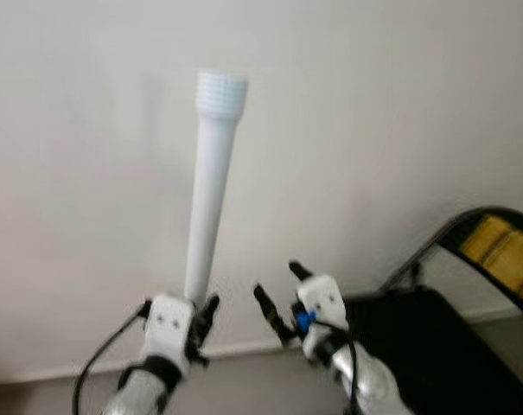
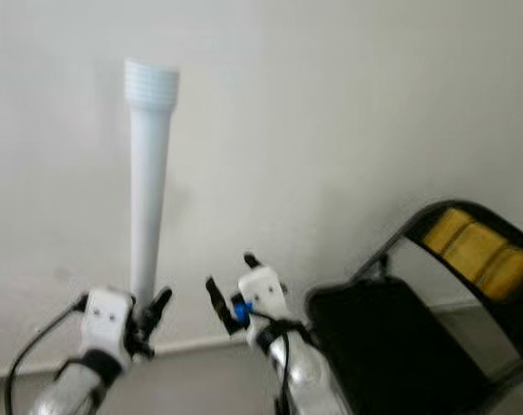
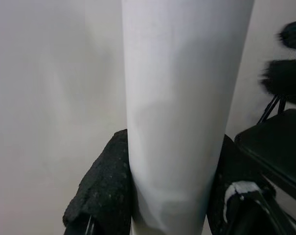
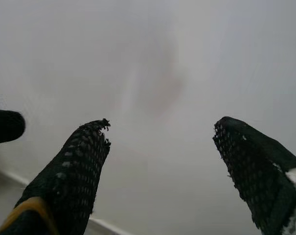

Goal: Building children table

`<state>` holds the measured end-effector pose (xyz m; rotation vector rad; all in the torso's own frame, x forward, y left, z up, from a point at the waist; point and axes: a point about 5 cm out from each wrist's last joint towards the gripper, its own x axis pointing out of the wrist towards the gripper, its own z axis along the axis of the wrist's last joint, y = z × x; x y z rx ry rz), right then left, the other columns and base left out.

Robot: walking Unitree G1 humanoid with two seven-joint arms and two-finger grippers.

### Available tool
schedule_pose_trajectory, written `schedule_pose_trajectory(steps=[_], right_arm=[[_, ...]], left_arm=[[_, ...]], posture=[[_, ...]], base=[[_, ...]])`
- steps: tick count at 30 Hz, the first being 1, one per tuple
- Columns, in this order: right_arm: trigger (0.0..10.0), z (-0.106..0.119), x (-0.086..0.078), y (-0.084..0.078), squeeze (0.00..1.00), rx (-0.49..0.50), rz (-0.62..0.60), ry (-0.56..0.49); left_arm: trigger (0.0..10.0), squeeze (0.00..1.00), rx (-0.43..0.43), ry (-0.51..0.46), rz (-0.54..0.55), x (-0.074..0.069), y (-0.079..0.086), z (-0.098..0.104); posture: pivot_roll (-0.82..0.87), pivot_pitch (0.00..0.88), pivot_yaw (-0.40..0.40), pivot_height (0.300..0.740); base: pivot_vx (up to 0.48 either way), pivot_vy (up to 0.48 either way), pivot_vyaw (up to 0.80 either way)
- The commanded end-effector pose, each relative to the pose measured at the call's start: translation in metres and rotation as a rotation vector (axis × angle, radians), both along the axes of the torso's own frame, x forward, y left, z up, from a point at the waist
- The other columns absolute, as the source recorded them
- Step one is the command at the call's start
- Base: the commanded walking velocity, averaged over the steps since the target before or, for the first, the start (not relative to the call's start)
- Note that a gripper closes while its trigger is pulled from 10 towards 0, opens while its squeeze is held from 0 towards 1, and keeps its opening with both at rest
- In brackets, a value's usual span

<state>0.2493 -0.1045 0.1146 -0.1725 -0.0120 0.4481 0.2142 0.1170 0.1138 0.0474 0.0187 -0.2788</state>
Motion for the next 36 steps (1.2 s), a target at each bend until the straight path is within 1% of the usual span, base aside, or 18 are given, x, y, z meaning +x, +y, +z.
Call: schedule_pose_trajectory(steps=[1, 8, 13, 14, 18, 27, 36], right_arm=[[10.0, 0.0, 0.0, 0.003, 0.0, 0.013, 0.016, 0.001], [10.0, 0.001, 0.002, 0.003, 0.0, 0.013, 0.024, -0.004], [10.0, 0.002, 0.002, 0.004, 0.0, 0.013, 0.025, -0.008], [10.0, 0.003, 0.003, 0.003, 0.0, 0.017, 0.024, -0.011], [10.0, 0.004, 0.004, 0.004, 0.0, 0.021, 0.029, -0.014], [10.0, 0.006, 0.005, 0.005, 0.0, 0.02, 0.033, -0.024], [10.0, 0.009, 0.007, 0.006, 0.0, 0.012, 0.036, -0.04]], left_arm=[[10.0, 0.0, 0.019, -0.022, 0.004, 0.002, 0.002, 0.004], [10.0, 0.0, 0.023, -0.013, 0.005, 0.003, 0.003, 0.003], [10.0, 0.0, 0.042, -0.012, 0.013, 0.003, 0.007, 0.003], [10.0, 0.0, 0.051, -0.012, 0.026, 0.003, 0.011, 0.003], [10.0, 0.0, 0.051, -0.011, 0.046, 0.004, 0.014, 0.003], [10.0, 0.0, 0.058, -0.007, 0.039, 0.002, 0.012, 0.002], [10.0, 0.0, 0.061, -0.014, 0.027, 0.004, 0.013, 0.005]], posture=[[-0.01, 0.018, -0.037, 0.74], [0.0, 0.02, -0.036, 0.74], [0.0, 0.024, -0.034, 0.74], [0.0, 0.026, -0.038, 0.74], [0.0, 0.03, -0.037, 0.74], [0.0, 0.035, -0.033, 0.74], [0.0, 0.04, -0.031, 0.74]], base=[[0.0, 0.0, 0.8], [0.0, 0.0, 0.8], [0.0, 0.0, 0.8], [0.0, 0.0, 0.8], [0.0, 0.0, 0.8], [0.0, 0.0, 0.8], [0.0, 0.0, 0.8]])
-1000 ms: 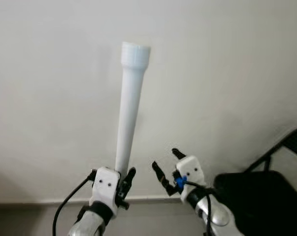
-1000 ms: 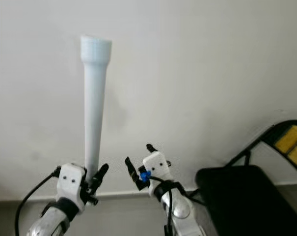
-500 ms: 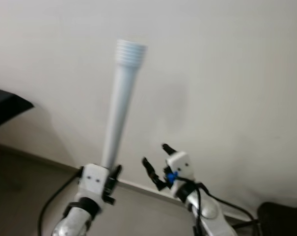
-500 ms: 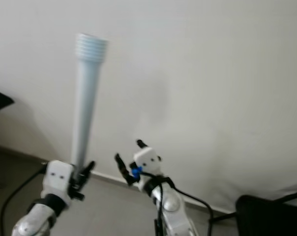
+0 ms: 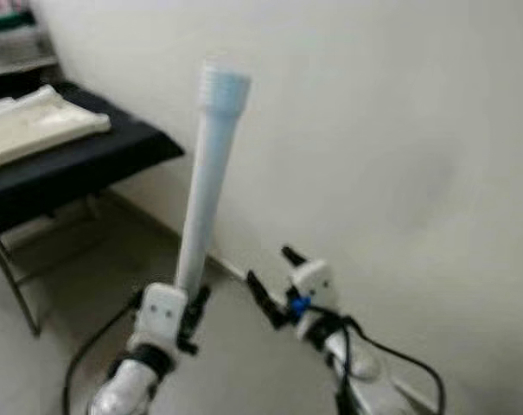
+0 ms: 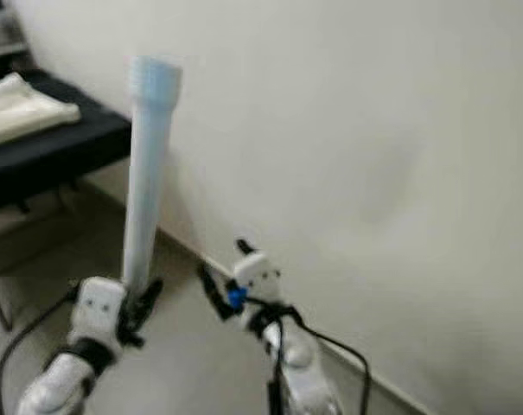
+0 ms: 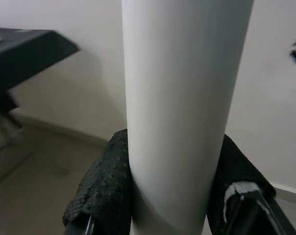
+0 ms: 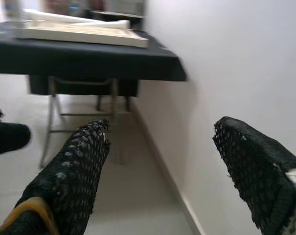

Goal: Building children table

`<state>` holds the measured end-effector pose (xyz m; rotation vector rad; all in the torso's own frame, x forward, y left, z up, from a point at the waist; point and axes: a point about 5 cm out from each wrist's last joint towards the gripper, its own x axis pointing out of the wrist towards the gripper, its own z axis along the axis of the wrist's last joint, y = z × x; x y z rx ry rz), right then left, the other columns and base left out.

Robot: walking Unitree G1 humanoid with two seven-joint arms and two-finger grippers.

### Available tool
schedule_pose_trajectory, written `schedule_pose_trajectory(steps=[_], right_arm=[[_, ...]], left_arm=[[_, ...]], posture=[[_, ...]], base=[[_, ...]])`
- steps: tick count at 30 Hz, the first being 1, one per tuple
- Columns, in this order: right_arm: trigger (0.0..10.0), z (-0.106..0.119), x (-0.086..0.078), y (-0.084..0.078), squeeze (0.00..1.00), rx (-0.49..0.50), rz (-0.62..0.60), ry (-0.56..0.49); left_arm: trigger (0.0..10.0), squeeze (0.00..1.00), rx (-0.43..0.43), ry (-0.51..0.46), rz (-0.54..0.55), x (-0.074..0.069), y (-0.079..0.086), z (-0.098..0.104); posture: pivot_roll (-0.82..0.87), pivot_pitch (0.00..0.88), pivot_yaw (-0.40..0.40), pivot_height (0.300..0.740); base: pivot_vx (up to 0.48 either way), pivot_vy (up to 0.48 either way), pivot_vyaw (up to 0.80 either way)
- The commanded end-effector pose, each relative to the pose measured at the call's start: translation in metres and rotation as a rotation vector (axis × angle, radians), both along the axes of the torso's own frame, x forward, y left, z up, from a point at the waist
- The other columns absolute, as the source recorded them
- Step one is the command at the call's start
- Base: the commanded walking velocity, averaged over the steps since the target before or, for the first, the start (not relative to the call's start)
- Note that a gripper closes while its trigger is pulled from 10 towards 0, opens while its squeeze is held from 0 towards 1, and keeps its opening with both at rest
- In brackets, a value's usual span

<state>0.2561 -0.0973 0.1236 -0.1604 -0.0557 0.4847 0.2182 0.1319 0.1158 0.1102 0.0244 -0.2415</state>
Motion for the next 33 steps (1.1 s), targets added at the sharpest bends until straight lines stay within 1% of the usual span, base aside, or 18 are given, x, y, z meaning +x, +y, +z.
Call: schedule_pose_trajectory(steps=[1, 5, 7, 9, 10, 13, 14, 16, 17, 18, 20, 22, 23, 26, 28, 29, 30, 33], right_arm=[[10.0, 0.001, 0.001, -0.001, 0.0, -0.009, -0.014, -0.007], [10.0, 0.004, 0.012, -0.01, 0.0, -0.041, -0.076, -0.027], [10.0, 0.004, 0.012, -0.01, 0.0, -0.041, -0.076, -0.027], [10.0, 0.009, 0.03, -0.027, 0.0, -0.154, -0.184, -0.058], [10.0, 0.009, 0.03, -0.027, 0.0, -0.154, -0.184, -0.058], [10.0, 0.019, 0.049, -0.048, 0.0, -0.292, -0.297, -0.117], [10.0, 0.019, 0.049, -0.048, 0.0, -0.292, -0.297, -0.117], [10.0, 0.026, 0.056, -0.057, 0.0, -0.378, -0.335, -0.167], [10.0, 0.03, 0.059, -0.06, 0.0, -0.454, -0.347, -0.214], [10.0, 0.03, 0.059, -0.06, 0.0, -0.454, -0.347, -0.214], [10.0, 0.038, 0.062, -0.066, 0.0, -0.558, -0.375, -0.29], [10.0, 0.046, 0.064, -0.067, 0.0, -0.636, -0.368, -0.364], [10.0, 0.046, 0.064, -0.067, 0.0, -0.636, -0.368, -0.364], [10.0, 0.055, 0.062, -0.06, 0.0, -0.691, -0.321, -0.45], [10.0, 0.062, 0.06, -0.054, 0.0, -0.775, -0.29, -0.522], [10.0, 0.062, 0.06, -0.054, 0.0, -0.775, -0.29, -0.522], [10.0, 0.066, 0.059, -0.048, 0.0, -0.863, -0.276, -0.586], [10.0, 0.068, 0.059, -0.043, 0.0, -0.924, -0.262, -0.622]], left_arm=[[10.0, 0.0, 0.003, -0.011, -0.01, 0.002, -0.001, 0.003], [10.0, 0.0, 0.092, -0.034, -0.018, 0.012, 0.007, 0.01], [10.0, 0.0, 0.092, -0.034, -0.018, 0.012, 0.007, 0.01], [10.0, 0.0, 0.216, -0.062, -0.019, 0.031, 0.023, 0.021], [10.0, 0.0, 0.216, -0.062, -0.019, 0.031, 0.023, 0.021], [10.0, 0.0, 0.354, -0.074, -0.023, 0.054, 0.044, 0.035], [10.0, 0.0, 0.354, -0.074, -0.023, 0.054, 0.044, 0.035], [10.0, 0.0, 0.432, -0.088, -0.022, 0.065, 0.055, 0.043], [10.0, 0.0, 0.483, -0.101, -0.029, 0.071, 0.06, 0.048], [10.0, 0.0, 0.483, -0.101, -0.029, 0.071, 0.06, 0.048], [10.0, 0.0, 0.55, -0.114, -0.031, 0.079, 0.068, 0.056], [10.0, 0.0, 0.595, -0.109, -0.038, 0.086, 0.08, 0.061], [10.0, 0.0, 0.595, -0.109, -0.038, 0.086, 0.08, 0.061], [10.0, 0.0, 0.645, -0.091, -0.038, 0.093, 0.09, 0.063], [10.0, 0.0, 0.739, -0.069, -0.06, 0.1, 0.096, 0.065], [10.0, 0.0, 0.739, -0.069, -0.06, 0.1, 0.096, 0.065], [10.0, 0.0, 0.788, -0.053, -0.077, 0.108, 0.098, 0.069], [10.0, 0.0, 0.828, -0.009, -0.105, 0.116, 0.095, 0.068]], posture=[[0.01, 0.04, -0.032, 0.74], [0.01, 0.043, -0.031, 0.74], [0.01, 0.043, -0.031, 0.74], [0.02, 0.044, -0.028, 0.74], [0.02, 0.044, -0.028, 0.74], [0.02, 0.041, -0.024, 0.74], [0.02, 0.041, -0.024, 0.74], [0.03, 0.038, -0.02, 0.74], [0.03, 0.04, -0.016, 0.74], [0.03, 0.04, -0.016, 0.74], [0.03, 0.036, -0.014, 0.74], [0.03, 0.041, -0.012, 0.74], [0.03, 0.041, -0.012, 0.74], [0.03, 0.039, -0.004, 0.74], [0.02, 0.035, 0.0, 0.74], [0.02, 0.035, 0.0, 0.74], [0.02, 0.033, 0.003, 0.74], [0.02, 0.028, -0.001, 0.74]], base=[[0.0, 0.0, 0.8], [0.0, 0.0, 0.6], [0.0, 0.0, 0.0], [0.0, 0.0, 0.0], [0.0, 0.0, 0.0], [0.0, 0.0, 0.0], [0.0, 0.0, 0.0], [0.0, 0.0, 0.0], [0.0, 0.0, 0.0], [0.0, 0.0, 0.0], [0.0, 0.0, 0.0], [0.0, 0.0, 0.0], [0.0, 0.0, 0.0], [0.0, 0.0, 0.0], [0.0, 0.0, 0.0], [0.0, 0.0, 0.0], [0.0, 0.0, 0.0], [0.0, 0.0, 0.0]])
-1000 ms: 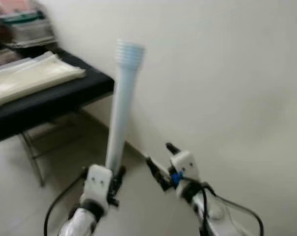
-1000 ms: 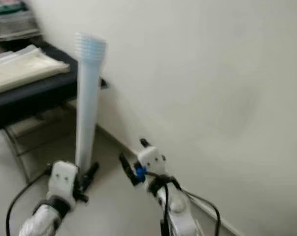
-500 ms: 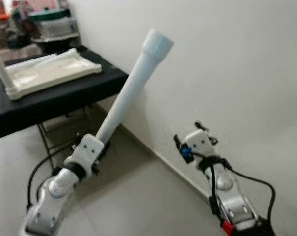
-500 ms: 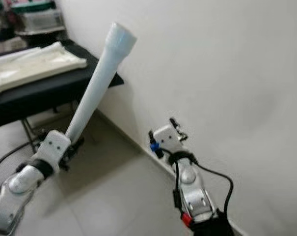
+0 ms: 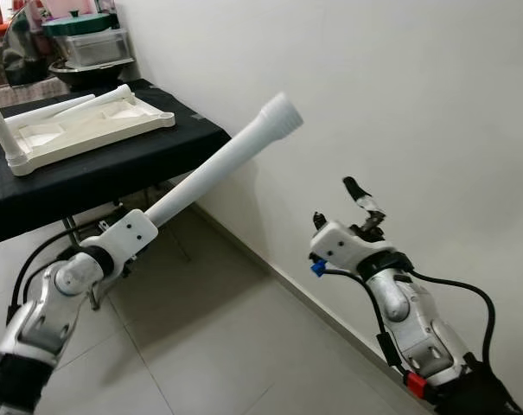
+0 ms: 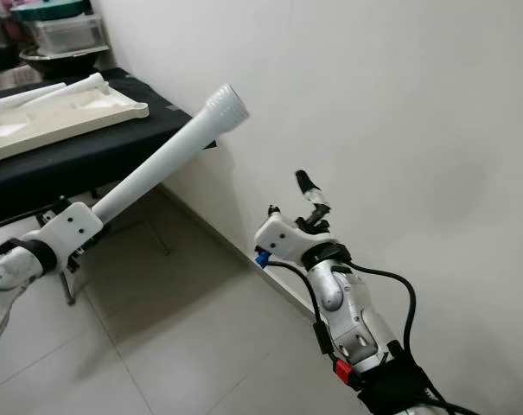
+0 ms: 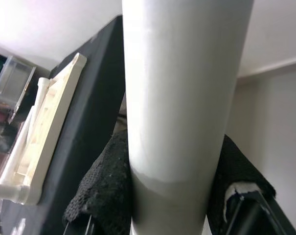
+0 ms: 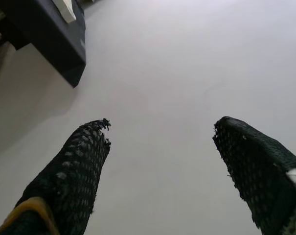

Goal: Building children table

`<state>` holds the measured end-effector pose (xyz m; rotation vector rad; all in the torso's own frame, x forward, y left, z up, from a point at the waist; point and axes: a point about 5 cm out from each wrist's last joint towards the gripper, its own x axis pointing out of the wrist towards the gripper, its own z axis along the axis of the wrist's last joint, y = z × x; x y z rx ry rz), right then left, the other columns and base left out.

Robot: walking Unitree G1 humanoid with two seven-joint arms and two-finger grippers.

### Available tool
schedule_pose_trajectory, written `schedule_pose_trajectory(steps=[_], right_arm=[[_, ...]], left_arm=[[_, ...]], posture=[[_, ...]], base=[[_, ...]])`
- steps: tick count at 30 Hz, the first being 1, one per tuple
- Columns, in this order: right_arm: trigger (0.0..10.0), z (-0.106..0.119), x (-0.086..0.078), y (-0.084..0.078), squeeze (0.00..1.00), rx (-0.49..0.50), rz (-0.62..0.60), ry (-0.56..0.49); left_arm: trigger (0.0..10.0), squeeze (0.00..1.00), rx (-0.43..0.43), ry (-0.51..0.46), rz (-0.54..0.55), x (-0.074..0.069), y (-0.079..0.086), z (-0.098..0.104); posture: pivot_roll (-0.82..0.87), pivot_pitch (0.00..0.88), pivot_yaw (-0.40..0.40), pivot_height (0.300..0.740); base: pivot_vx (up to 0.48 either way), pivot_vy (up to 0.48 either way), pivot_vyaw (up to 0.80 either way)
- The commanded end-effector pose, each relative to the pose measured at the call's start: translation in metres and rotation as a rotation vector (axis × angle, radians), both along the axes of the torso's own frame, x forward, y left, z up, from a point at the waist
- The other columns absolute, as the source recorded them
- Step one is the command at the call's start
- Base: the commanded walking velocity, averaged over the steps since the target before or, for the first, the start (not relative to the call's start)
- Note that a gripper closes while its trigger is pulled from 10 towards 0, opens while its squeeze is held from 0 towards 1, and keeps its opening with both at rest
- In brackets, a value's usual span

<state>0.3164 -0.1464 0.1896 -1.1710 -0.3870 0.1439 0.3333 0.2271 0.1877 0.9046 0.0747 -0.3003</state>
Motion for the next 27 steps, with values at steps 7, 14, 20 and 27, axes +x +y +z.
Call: schedule_pose_trajectory(steps=[7, 14, 20, 27], right_arm=[[10.0, 0.008, 0.007, 0.019, 0.0, -0.107, 0.002, -0.061], [10.0, 0.01, 0.012, 0.028, 0.0, -0.152, 0.003, -0.074], [10.0, 0.001, 0.014, 0.031, 0.0, -0.163, -0.01, -0.043], [10.0, 0.008, 0.018, 0.033, 0.0, -0.173, -0.038, -0.088]], left_arm=[[10.0, 0.0, 0.092, 0.065, -0.036, 0.018, -0.018, -0.006], [10.0, 0.0, 0.09, 0.073, -0.05, 0.03, -0.027, -0.006], [10.0, 0.0, 0.107, 0.08, 0.005, 0.042, -0.021, -0.002], [10.0, 0.0, 0.236, 0.106, 0.0, 0.051, -0.022, 0.003]], posture=[[0.02, 0.028, 0.007, 0.74], [0.02, 0.035, 0.008, 0.74], [0.02, 0.047, 0.008, 0.74], [0.02, 0.051, 0.013, 0.74]], base=[[0.0, 0.0, 0.0], [0.0, 0.0, 0.0], [0.0, 0.0, 0.0], [0.0, 0.0, 0.0]])
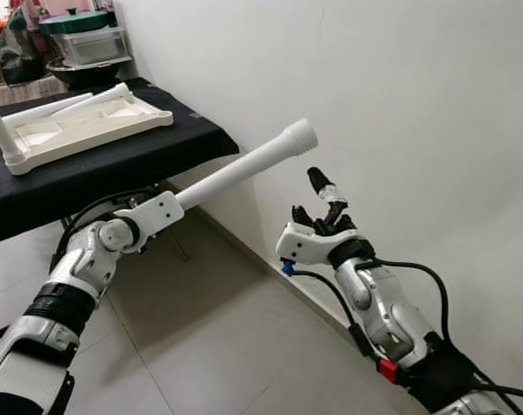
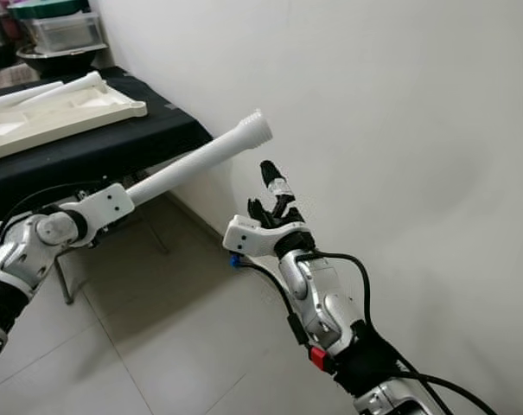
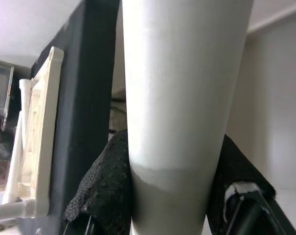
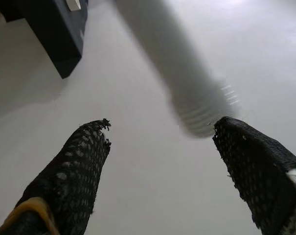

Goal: Building children table

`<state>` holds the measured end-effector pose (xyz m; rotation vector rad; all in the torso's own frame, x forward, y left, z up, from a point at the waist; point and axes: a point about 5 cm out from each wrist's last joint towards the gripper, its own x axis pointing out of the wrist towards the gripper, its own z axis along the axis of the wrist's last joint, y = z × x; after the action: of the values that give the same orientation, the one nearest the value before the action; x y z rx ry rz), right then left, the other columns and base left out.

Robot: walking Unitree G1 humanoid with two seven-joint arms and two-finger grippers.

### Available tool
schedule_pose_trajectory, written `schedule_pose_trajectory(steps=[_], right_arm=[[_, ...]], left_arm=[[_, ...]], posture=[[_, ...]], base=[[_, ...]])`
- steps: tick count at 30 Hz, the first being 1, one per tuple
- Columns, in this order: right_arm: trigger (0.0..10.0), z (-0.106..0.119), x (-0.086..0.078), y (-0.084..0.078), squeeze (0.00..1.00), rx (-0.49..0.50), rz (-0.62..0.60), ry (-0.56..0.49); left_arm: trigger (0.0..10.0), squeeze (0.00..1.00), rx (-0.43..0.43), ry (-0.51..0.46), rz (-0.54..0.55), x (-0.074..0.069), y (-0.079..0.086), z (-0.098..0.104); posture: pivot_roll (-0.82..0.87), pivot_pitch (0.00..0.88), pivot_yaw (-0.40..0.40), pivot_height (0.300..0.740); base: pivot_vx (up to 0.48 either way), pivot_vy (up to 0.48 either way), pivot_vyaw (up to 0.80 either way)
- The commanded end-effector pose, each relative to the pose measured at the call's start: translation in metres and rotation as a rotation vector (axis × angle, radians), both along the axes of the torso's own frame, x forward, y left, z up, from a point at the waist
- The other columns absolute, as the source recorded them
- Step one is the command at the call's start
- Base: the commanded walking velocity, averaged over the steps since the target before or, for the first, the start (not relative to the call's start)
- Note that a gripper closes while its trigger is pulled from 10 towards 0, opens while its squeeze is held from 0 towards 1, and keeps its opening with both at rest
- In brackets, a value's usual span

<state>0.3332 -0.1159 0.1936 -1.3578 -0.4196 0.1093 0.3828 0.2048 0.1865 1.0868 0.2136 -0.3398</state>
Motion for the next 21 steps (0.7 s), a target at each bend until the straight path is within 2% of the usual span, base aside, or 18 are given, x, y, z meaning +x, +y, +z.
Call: schedule_pose_trajectory(steps=[1, 2, 4, 6, 7, 8, 12, 16, 21], right_arm=[[10.0, 0.006, 0.002, 0.004, 0.0, 0.009, 0.0, -0.029], [10.0, 0.006, 0.002, 0.004, 0.0, 0.009, 0.0, -0.029], [10.0, 0.015, 0.004, 0.011, 0.0, 0.022, 0.02, -0.049], [10.0, 0.018, 0.004, 0.013, 0.0, 0.024, 0.028, -0.059], [10.0, 0.022, 0.006, 0.019, 0.0, 0.033, 0.048, -0.045], [10.0, 0.022, 0.006, 0.019, 0.0, 0.033, 0.048, -0.045], [10.0, 0.016, 0.01, 0.028, 0.0, -0.003, 0.082, 0.029], [10.0, -0.002, 0.013, 0.037, 0.0, -0.065, 0.104, 0.189], [10.0, 0.001, 0.015, 0.041, 0.0, -0.057, 0.107, 0.197]], left_arm=[[10.0, 0.0, 0.067, -0.005, -0.025, 0.003, -0.003, 0.005], [10.0, 0.0, 0.067, -0.005, -0.025, 0.003, -0.003, 0.005], [10.0, 0.0, 0.121, -0.019, -0.076, 0.007, -0.017, 0.006], [10.0, 0.0, 0.13, -0.031, -0.08, 0.008, -0.019, 0.007], [10.0, 0.0, 0.177, -0.054, -0.106, 0.011, -0.027, 0.008], [10.0, 0.0, 0.177, -0.054, -0.106, 0.011, -0.027, 0.008], [10.0, 0.0, 0.206, -0.076, -0.149, 0.013, -0.039, 0.009], [10.0, 0.0, 0.217, -0.098, -0.183, 0.016, -0.051, 0.012], [10.0, 0.0, 0.257, -0.107, -0.207, 0.017, -0.053, 0.011]], posture=[[0.02, 0.05, 0.011, 0.74], [0.02, 0.05, 0.011, 0.74], [0.02, 0.055, 0.014, 0.74], [0.02, 0.055, 0.014, 0.74], [0.02, 0.054, 0.014, 0.74], [0.02, 0.054, 0.014, 0.74], [0.02, 0.055, 0.014, 0.74], [0.02, 0.056, 0.012, 0.74], [0.02, 0.06, 0.013, 0.74]], base=[[0.0, 0.0, 0.0], [0.0, 0.0, 0.0], [0.0, 0.0, 0.0], [0.0, 0.0, 0.0], [0.0, 0.0, 0.0], [0.0, 0.0, 0.0], [0.0, 0.0, 0.0], [0.0, 0.0, 0.0], [0.0, 0.0, 0.0]])
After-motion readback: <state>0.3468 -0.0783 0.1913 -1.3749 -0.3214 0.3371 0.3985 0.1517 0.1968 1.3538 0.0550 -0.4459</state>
